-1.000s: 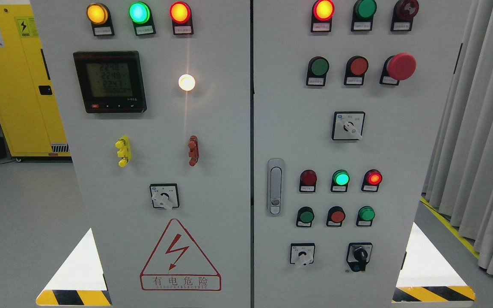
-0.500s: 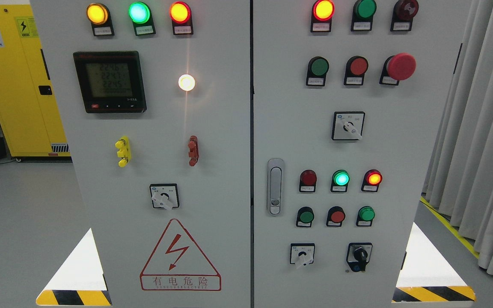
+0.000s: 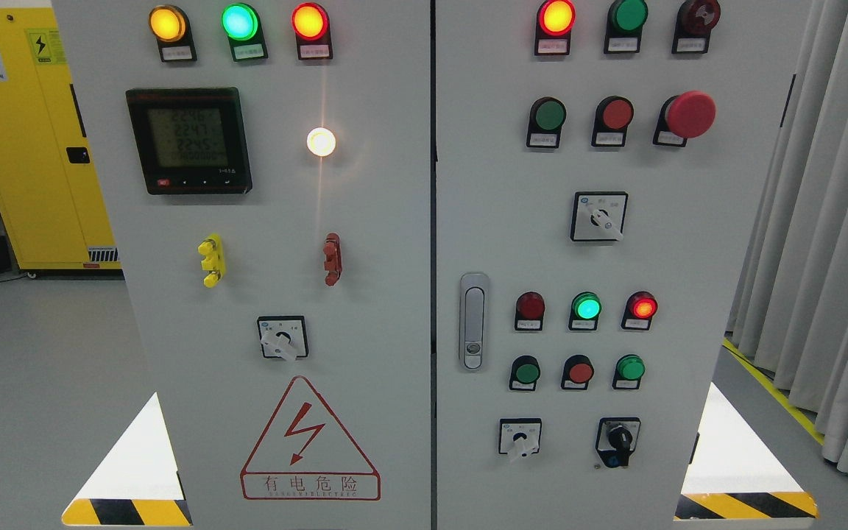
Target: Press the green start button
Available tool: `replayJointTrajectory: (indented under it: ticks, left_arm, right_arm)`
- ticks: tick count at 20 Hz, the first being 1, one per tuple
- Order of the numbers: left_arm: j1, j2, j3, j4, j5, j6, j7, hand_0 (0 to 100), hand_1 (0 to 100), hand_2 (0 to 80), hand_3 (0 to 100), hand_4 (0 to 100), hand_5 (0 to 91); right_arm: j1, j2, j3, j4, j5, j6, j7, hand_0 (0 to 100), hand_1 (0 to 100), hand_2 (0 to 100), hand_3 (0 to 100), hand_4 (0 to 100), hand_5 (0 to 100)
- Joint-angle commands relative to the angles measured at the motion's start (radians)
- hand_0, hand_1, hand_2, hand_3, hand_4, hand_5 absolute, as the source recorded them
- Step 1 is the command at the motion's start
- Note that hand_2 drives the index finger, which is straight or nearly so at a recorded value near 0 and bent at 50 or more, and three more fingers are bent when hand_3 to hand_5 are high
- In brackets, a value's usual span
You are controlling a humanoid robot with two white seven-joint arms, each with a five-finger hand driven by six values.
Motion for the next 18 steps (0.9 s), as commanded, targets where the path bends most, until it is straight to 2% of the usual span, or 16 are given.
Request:
replayJointTrajectory:
  ticks: [1,6,9,14,15,16,17,18]
  left_arm:
    - [-0.02,-0.027,0.001,-0.023,0.0,-0.001,0.0,12,56,0.0,0,0,0.0]
    - [-0.02,-0.033,0.001,-0.025,0.0,-0.001,0.0,12,56,0.0,0,0,0.0]
    - [-0.02,-0.035,-0.001,-0.025,0.0,-0.001,0.0,12,56,0.0,0,0,0.0]
    - [-0.02,-0.069,0.001,-0.025,0.0,-0.001,0.0,12,56,0.0,0,0,0.0]
    - [-0.02,-0.072,0.001,-0.025,0.0,-0.001,0.0,12,56,0.0,0,0,0.0]
    - [-0.02,-0.073,0.001,-0.025,0.0,-0.001,0.0,12,56,0.0,0,0,0.0]
    - [-0.02,-0.078,0.001,-0.025,0.0,0.001,0.0,12,56,0.0,0,0,0.0]
    - [-0.02,-0.078,0.001,-0.025,0.0,0.001,0.0,12,56,0.0,0,0,0.0]
  right_arm:
    - [0.051,-0.002,0.031,-0.408,-0.001,-0.04,0.008,18,40,0,0,0,0]
    - [0.121,-0.002,0.033,-0.711,-0.001,-0.06,0.022,18,42,0,0,0,0]
    - [0.153,-0.002,0.033,-0.873,0.003,-0.071,0.085,19,43,0,1,0,0]
    - [0.183,-0.005,0.059,-1.14,0.022,-0.076,0.091,19,44,0,6,2,0]
    - [0.184,-0.013,0.057,-1.197,0.049,-0.086,0.093,19,44,0,11,6,0]
    - [0.18,-0.027,0.057,-1.231,0.084,-0.1,0.094,20,44,0,18,15,1]
    - [0.171,-0.039,0.057,-1.26,0.121,-0.121,0.096,20,44,0,19,15,2]
    - [0.16,-0.051,0.054,-1.291,0.158,-0.146,0.096,20,46,0,22,20,7]
